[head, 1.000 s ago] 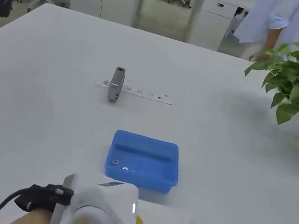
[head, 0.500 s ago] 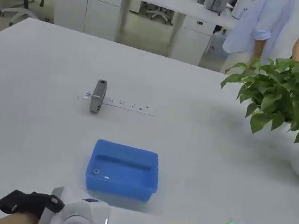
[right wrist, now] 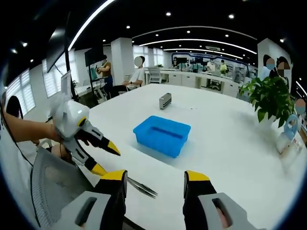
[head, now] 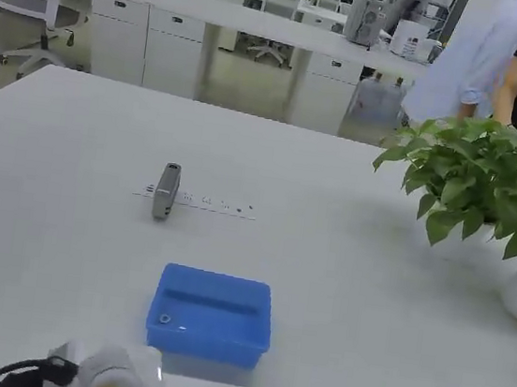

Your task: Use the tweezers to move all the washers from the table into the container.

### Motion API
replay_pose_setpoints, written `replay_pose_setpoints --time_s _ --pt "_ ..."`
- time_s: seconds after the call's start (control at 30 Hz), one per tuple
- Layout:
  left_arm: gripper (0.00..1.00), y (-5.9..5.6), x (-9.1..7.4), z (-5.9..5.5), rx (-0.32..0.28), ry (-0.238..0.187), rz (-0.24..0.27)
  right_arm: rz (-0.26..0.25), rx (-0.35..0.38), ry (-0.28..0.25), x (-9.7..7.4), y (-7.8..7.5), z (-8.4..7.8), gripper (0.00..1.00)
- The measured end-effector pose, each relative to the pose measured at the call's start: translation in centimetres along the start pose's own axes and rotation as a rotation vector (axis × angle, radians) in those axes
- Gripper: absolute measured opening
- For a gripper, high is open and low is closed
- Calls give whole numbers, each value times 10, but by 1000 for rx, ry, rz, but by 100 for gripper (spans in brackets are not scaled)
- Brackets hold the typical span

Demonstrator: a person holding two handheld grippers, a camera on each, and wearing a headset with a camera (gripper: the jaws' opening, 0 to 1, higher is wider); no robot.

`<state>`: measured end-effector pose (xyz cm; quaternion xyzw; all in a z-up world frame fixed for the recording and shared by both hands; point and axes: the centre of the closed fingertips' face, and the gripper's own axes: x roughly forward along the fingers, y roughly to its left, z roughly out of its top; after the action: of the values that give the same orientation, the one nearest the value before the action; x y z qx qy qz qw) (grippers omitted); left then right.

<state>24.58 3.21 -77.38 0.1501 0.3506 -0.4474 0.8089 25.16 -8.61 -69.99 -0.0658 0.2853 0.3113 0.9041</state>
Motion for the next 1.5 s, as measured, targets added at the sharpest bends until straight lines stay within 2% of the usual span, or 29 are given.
replay_pose_setpoints --time_s 0.03,0.07,0.17,0.3,0.37,0.47,0.57,0.67,0.8,0.9,1.1,1.3,1.5 --pt "51 2 -8 5 -75 -39 25 4 5 3 1 -1 -1 46" --pt "58 2 -13 8 -107 -65 31 5 13 10 2 -2 -3 49" --pt "73 10 -36 17 -210 -151 110 2 20 24 2 -5 -8 51" --pt "90 19 -59 18 -305 -215 201 6 37 31 2 -7 -9 60" --pt "97 22 -69 24 -348 -251 230 8 43 31 3 -7 -9 64" --pt "99 25 -79 31 -366 -280 274 3 50 25 3 -8 -8 70" --pt "99 26 -86 31 -357 -277 322 -6 49 8 3 -11 -6 75" --pt "99 26 -89 28 -352 -265 349 -12 55 4 2 -14 -6 80" --pt "99 27 -91 27 -357 -267 358 -40 70 -14 -2 -21 -6 88" --pt "99 26 -90 24 -355 -252 363 -54 87 -18 -3 -25 -7 92" --pt "99 28 -94 28 -333 -257 381 -77 87 -24 -5 -30 -7 99" --pt "99 32 -98 28 -323 -254 403 -93 100 -33 -6 -33 -6 99" --pt "99 33 -103 23 -327 -249 429 -85 92 -28 -6 -32 -6 99"
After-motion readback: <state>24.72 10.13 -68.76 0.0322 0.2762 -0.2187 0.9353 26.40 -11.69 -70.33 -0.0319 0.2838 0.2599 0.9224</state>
